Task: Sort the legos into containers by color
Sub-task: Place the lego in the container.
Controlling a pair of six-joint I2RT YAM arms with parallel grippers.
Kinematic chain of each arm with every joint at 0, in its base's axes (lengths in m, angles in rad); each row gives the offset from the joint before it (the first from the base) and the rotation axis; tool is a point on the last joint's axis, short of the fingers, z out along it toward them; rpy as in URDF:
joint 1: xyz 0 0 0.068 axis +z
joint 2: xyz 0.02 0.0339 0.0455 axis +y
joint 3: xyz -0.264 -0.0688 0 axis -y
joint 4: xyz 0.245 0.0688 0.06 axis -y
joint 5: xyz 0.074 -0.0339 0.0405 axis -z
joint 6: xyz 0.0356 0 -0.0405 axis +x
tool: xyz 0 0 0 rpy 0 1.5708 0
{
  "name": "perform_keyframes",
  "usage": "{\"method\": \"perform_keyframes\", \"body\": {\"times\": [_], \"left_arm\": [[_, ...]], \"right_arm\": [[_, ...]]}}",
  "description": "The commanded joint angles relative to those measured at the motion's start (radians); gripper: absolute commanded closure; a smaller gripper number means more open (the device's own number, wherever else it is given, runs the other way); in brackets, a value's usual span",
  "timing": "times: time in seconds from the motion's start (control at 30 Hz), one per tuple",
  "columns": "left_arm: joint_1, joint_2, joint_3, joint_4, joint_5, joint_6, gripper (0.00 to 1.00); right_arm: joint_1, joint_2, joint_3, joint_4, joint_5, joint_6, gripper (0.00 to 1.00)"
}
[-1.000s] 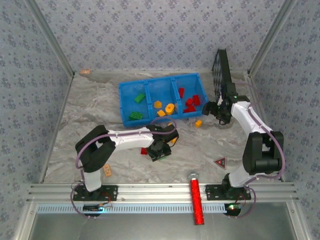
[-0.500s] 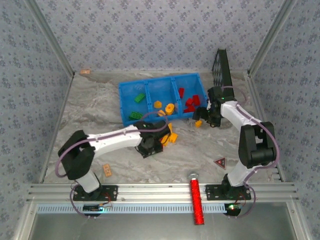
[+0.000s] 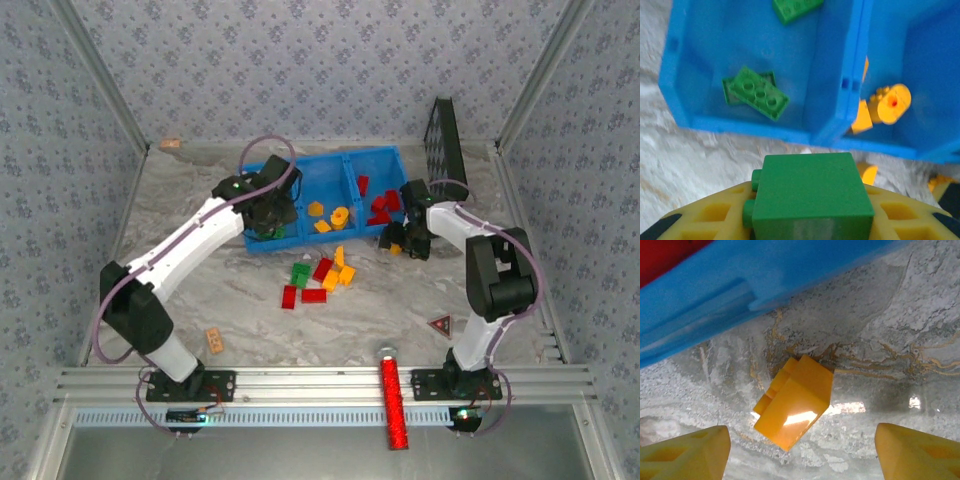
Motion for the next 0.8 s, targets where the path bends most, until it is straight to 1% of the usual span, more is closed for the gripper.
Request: {"method": "perform_keyframes", "body": {"times": [0.0, 0.13, 0.27, 0.3, 0.5, 0.77], "left_arm": [[0.034, 0.083, 0.063, 0.032, -0.037, 0.116, 0.6], [0.068, 0.185, 0.133, 0.056, -0.055, 0.178, 0.6], [0.097, 0.276, 0.174, 0.065, -0.04, 0.19, 0.6], [0.102, 0.291, 0.175, 0.074, -0.038, 0.19, 0.6], [0.112, 0.363, 0.172, 0.088, -0.026, 0.195, 0.6], [0.112, 0.396, 0.137, 0.104, -0.005, 0.205, 0.59]], "right_arm": [[0.009, 0.032, 0.027, -0.003, 0.034, 0.029, 0.26], [0.011, 0.047, 0.032, 0.003, 0.038, 0.039, 0.29], [0.011, 0.053, 0.032, -0.003, 0.052, 0.033, 0.32], [0.011, 0.056, 0.066, -0.004, 0.056, 0.03, 0.33], [0.009, 0.085, 0.097, -0.013, 0.062, 0.016, 0.41], [0.017, 0.121, 0.109, -0.031, 0.062, -0.004, 0.52]]}}
